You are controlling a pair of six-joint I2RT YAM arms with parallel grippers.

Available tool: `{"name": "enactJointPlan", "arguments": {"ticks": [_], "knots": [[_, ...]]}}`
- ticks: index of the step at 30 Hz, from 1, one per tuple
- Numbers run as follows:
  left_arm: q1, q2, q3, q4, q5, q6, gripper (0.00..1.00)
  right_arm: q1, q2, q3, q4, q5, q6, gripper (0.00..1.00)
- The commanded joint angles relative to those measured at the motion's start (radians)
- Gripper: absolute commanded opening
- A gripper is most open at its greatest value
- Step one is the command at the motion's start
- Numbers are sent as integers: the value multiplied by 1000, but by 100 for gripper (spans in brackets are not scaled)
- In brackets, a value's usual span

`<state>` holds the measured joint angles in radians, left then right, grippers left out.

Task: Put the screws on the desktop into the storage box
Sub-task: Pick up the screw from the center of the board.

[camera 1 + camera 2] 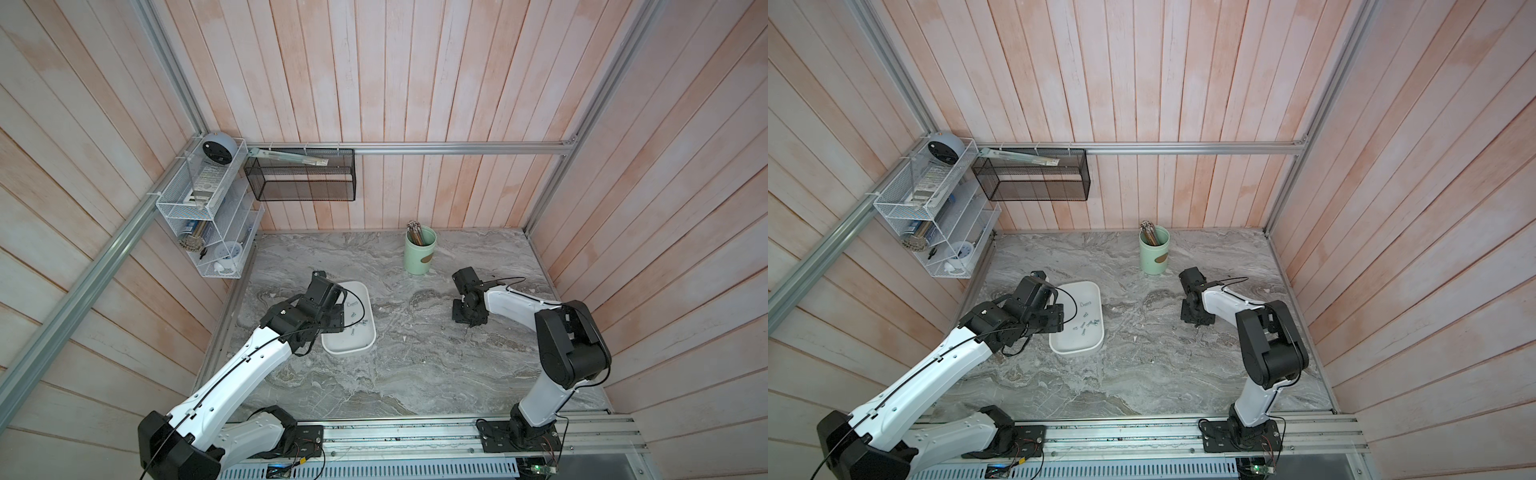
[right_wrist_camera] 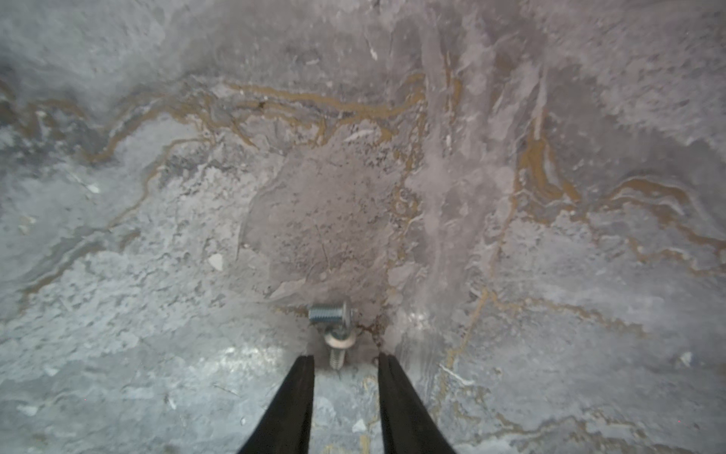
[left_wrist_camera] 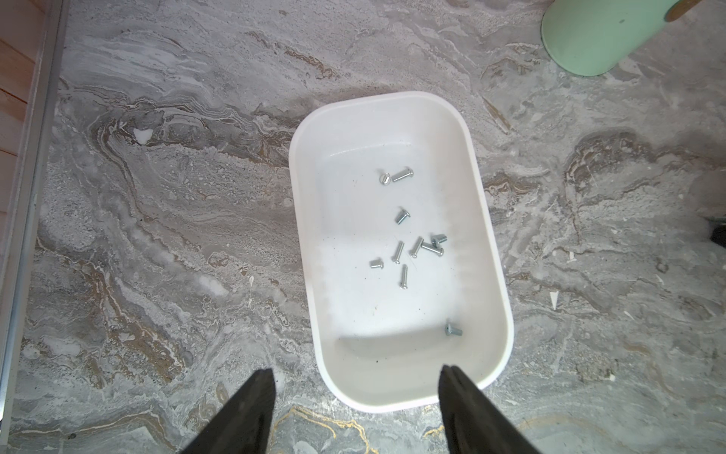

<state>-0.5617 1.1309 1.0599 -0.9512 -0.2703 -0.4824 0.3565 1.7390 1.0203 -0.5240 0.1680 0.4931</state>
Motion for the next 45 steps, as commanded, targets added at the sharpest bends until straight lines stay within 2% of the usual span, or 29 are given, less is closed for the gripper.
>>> {"name": "enactJointPlan", "arguments": {"ticks": [1, 7, 12, 18, 22, 29, 39, 45], "knots": [[3, -8, -12, -2, -12, 5, 72, -8, 20, 21, -15, -27, -1, 33], [3, -8, -12, -3, -12, 4, 72, -22, 45, 19, -3, -47, 4, 32], [3, -8, -12, -2, -12, 4, 72, -35, 53, 14, 4, -46, -7, 25], [3, -10, -12, -3, -13, 5, 72, -45, 56, 17, -2, -52, -11, 22], [3, -10, -12, -3, -12, 4, 72, -47, 59, 21, -9, -49, -12, 11], [3, -8, -12, -4, -12, 4, 72, -47, 47, 21, -8, -58, -23, 0], [4, -13, -14, -3, -12, 3, 72, -46, -153, -18, 37, -100, -86, 0], [3, -22, -15, -2, -15, 1, 72, -12, -263, -20, 66, -199, -69, 0]]}}
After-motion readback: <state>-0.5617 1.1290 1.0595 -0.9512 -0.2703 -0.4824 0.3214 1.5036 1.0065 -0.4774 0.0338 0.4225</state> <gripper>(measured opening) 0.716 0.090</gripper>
